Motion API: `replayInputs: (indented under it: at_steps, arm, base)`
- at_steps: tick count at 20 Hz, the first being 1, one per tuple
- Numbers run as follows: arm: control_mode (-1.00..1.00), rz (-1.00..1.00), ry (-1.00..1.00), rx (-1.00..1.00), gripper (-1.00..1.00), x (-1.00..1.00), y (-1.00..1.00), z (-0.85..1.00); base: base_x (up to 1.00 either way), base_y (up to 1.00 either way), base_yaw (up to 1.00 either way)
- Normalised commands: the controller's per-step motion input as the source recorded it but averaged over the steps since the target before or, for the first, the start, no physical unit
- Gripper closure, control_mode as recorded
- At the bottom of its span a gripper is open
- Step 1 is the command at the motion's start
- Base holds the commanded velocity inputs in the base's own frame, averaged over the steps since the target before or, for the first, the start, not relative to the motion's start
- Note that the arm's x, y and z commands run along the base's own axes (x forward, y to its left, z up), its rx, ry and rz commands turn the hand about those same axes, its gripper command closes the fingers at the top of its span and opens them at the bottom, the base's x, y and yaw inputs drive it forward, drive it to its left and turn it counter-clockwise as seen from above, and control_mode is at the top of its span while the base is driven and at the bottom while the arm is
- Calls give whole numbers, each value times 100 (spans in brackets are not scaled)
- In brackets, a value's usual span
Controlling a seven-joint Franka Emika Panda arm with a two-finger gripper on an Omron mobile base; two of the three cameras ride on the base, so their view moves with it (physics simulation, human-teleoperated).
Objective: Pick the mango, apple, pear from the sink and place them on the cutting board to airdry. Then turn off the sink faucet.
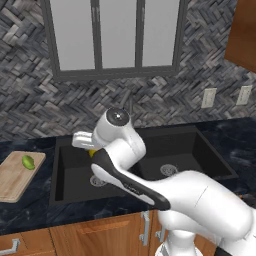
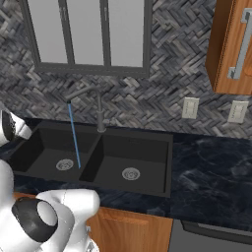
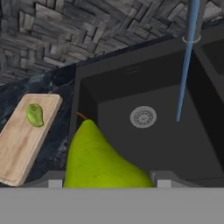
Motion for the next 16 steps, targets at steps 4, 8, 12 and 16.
replayInputs:
  at_steps: [4, 8, 12, 16]
  arm:
    - [-100, 0, -1, -6, 100, -74, -5, 57]
    - [-100, 0, 0, -6, 100, -63, -32, 60]
    - [-100, 0, 0, -5, 100, -59, -43, 55]
    - [-100, 0, 0, -1, 100, -62, -48, 39]
  base:
    - [0, 0, 0]
    - [0, 0, 0]
    - [0, 0, 0]
    - [0, 0, 0]
